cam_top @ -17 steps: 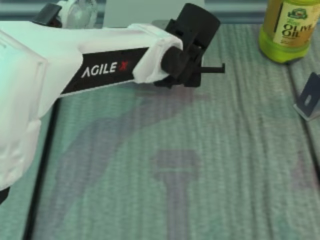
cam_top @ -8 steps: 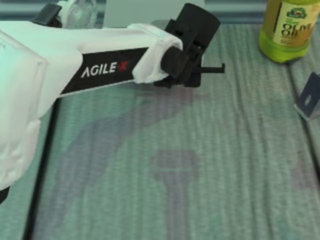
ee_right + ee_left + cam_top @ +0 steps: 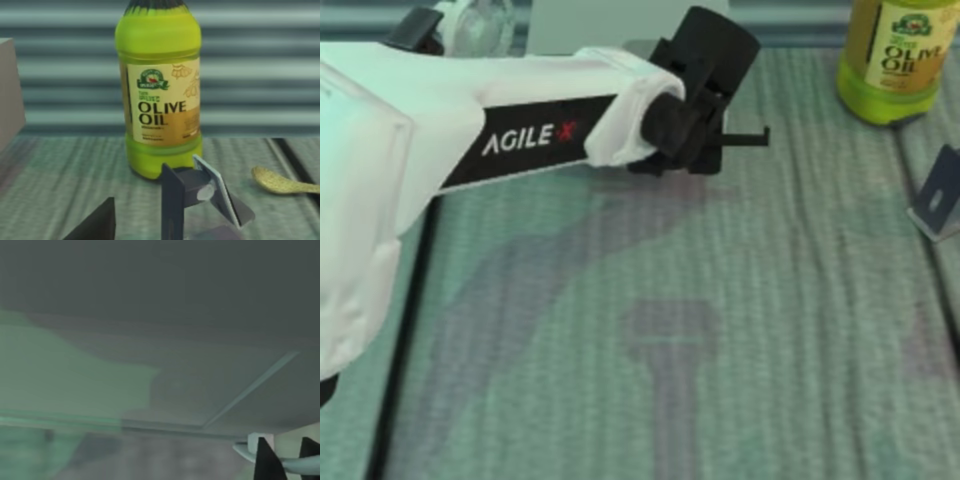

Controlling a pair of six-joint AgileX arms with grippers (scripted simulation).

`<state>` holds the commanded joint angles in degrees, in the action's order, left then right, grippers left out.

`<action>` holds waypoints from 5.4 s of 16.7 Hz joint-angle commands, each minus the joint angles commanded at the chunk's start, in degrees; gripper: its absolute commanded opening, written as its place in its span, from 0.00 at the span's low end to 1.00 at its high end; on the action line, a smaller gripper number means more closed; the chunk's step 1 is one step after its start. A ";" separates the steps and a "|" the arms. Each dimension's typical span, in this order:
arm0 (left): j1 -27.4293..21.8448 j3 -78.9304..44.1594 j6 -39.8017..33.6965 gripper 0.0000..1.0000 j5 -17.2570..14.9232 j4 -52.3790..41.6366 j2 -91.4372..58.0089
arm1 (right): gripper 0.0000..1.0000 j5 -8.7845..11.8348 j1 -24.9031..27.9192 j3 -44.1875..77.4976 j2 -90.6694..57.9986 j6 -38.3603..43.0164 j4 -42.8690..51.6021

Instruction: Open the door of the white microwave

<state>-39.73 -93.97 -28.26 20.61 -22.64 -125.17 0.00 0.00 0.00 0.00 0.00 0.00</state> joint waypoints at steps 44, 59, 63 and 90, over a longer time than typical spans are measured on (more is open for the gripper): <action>0.54 5.99 4.35 0.00 -3.03 3.83 3.58 | 1.00 0.00 0.00 0.00 0.00 0.00 0.00; 0.54 5.99 4.35 0.00 -3.03 3.83 3.58 | 1.00 0.00 0.00 0.00 0.00 0.00 0.00; 0.54 5.99 4.35 0.00 -3.03 3.83 3.58 | 1.00 0.00 0.00 0.00 0.00 0.00 0.00; 0.84 8.43 6.27 0.00 -4.43 5.33 5.07 | 1.00 0.00 0.00 0.00 0.00 0.00 0.00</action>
<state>-38.89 -85.54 -22.00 16.18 -17.30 -120.10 0.00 0.00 0.00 0.00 0.00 0.00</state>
